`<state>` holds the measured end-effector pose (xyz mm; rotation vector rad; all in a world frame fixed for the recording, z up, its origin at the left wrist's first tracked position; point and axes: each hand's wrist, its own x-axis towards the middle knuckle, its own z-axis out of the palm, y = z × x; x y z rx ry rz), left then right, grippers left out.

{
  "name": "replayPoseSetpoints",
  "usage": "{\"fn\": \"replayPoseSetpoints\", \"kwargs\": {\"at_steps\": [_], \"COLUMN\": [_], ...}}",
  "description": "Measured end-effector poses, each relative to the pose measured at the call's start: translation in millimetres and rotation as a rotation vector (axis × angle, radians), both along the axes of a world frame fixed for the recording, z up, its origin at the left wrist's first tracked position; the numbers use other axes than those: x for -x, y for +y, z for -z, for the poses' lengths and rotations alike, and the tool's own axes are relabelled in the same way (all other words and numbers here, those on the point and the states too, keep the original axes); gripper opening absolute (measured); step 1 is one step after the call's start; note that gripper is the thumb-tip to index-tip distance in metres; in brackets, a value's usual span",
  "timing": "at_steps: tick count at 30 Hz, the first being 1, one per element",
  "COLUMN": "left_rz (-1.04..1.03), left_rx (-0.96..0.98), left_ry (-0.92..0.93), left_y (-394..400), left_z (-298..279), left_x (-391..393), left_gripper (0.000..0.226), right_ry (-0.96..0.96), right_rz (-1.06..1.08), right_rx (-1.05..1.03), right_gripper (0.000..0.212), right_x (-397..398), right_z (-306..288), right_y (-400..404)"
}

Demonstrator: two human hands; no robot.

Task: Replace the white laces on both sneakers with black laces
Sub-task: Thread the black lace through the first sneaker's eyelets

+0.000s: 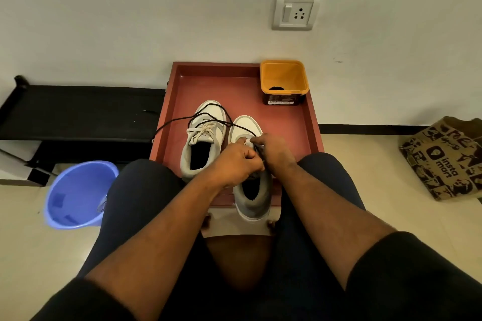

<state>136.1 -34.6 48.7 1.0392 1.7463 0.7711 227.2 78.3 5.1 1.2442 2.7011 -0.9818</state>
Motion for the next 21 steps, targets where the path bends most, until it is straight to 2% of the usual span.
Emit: {"fn": "replayPoseSetpoints", "kwargs": {"at_steps": [4,7,10,12,16,19,21], "left_rz": [0.021,0.181,0.39,0.394,0.435,0.504,0.499], "left_rx": [-0.055,0.008,0.182,0.149,0.098,0.121,0.132], "left_ry": [-0.054,0.19,0.517,0.539,0.664,0.735,0.755], "left_y": [-18.8,-29.4,-35.1,-34.4,-33.7,-34.9,-33.6], "left_z": [-4.3,7.2,22.1,28.6,33.8,33.3,33.0], "left_x": [-9.1,-10.3,-8.3,-6.8,-7.1,-10.4,-9.2], "left_gripper": [0.013,0.015,0.049,0.062,0.054,0.066,0.055], "right_ry": [-0.065,-0.031,0.012,0.045,0.072,0.09,0.116], "right_rz": [-0.047,-0.041,-0.039,-0.036,-0.024,-0.024,-0.011], "right_rx": [-0.095,-0.162,-0.168,-0.147,-0.071,-0.03,-0.009], "right_gripper": [0.032,0.029,0.027,0.028,0.033,0.031,0.031], "right_x": [0.1,-0.9,-2.7,-4.8,-7.9,-8.0,-9.6], "right_z": [1.9,8.0,11.8,10.7,8.8,10.6,11.3], "right_y": [2.9,0.5,0.0,0.0,1.2,4.9,5.8]}}
